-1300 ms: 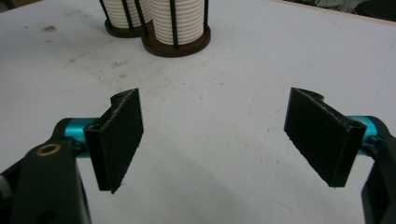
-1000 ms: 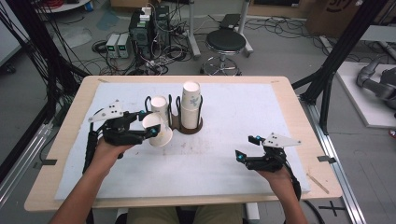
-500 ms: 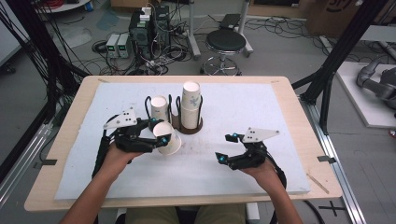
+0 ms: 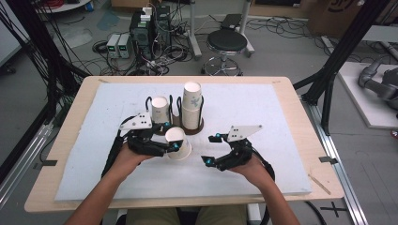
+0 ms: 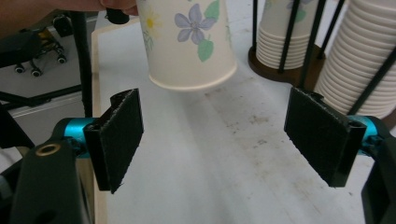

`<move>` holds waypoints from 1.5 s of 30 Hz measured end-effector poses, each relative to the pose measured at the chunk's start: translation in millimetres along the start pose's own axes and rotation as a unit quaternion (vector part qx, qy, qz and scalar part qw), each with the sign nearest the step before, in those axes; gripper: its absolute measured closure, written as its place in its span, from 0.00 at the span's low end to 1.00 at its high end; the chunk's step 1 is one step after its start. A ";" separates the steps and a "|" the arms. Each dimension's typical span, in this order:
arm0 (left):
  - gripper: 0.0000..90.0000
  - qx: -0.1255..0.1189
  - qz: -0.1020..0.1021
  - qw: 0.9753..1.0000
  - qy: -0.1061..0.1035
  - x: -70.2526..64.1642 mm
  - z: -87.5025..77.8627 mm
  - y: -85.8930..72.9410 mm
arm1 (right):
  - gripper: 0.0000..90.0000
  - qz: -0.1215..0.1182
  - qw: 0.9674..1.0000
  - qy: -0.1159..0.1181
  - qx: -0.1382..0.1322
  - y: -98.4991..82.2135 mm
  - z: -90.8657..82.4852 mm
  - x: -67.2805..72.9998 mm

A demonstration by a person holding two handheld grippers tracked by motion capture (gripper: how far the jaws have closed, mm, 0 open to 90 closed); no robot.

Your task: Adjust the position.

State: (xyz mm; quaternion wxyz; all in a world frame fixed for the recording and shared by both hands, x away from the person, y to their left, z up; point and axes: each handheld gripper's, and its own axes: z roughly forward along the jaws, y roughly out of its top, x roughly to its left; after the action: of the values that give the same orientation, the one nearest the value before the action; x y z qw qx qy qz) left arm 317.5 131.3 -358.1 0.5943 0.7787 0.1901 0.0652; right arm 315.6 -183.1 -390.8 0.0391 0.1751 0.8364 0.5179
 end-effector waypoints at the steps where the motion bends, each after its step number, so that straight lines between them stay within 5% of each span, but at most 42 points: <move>1: 0.40 0.001 0.001 1.000 -0.003 -0.8 1.0 0.3 | 0.23 -0.003 1.000 0.004 -0.002 -0.4 3.4 1.8; 38: 0.41 0.011 0.023 0.997 -0.078 -23.6 34.6 5.2 | 0.23 -0.027 0.998 0.060 -0.008 -0.4 32.0 10.9; 45: 0.41 0.010 0.022 0.997 -0.080 -23.4 33.1 5.0 | 0.34 -0.035 0.997 0.073 -0.011 -0.3 30.7 11.1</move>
State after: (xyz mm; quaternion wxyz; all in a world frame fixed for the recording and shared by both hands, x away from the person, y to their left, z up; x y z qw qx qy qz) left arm 307.9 91.6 -359.9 0.5979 0.7915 0.1258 0.0139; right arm 312.7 -153.3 -403.9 -0.0016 0.1069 0.8367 0.5371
